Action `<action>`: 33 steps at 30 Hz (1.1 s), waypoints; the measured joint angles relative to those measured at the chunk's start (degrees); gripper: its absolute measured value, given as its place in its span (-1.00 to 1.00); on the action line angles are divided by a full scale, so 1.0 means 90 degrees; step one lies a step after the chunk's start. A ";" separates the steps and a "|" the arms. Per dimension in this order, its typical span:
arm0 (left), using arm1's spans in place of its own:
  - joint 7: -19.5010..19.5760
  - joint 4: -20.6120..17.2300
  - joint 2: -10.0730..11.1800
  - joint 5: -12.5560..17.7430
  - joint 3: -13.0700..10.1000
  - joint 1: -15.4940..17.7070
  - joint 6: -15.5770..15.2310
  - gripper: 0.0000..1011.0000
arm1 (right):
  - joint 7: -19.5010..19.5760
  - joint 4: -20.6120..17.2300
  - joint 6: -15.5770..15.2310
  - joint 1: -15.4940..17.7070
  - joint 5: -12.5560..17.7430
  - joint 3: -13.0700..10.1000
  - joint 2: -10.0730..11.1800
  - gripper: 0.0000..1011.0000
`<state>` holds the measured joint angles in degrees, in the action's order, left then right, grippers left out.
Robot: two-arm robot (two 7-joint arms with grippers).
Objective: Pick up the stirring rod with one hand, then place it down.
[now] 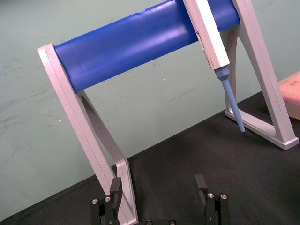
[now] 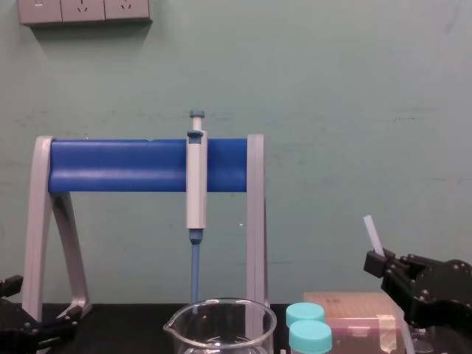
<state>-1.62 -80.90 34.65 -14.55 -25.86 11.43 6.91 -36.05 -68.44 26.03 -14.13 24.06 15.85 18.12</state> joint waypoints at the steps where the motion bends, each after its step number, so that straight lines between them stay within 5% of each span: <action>1: 0.0000 0.0000 0.0000 0.0000 0.0000 0.0000 0.0000 0.98 | 0.0000 0.0008 -0.0009 -0.0003 -0.0001 0.0005 0.0002 -0.86; 29: 0.0000 0.0000 0.0000 0.0000 0.0000 0.0000 0.0000 0.98 | 0.0041 0.0001 -0.0097 0.0001 -0.0038 0.0027 0.0021 -0.86; 33: 0.0000 0.0000 0.0000 0.0000 0.0000 0.0000 0.0000 0.98 | 0.0040 0.0000 -0.0093 0.0001 -0.0034 0.0024 0.0021 -0.69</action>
<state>-1.62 -80.90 34.65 -14.55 -25.86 11.43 6.91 -35.69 -68.43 25.20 -14.11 23.75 16.06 18.32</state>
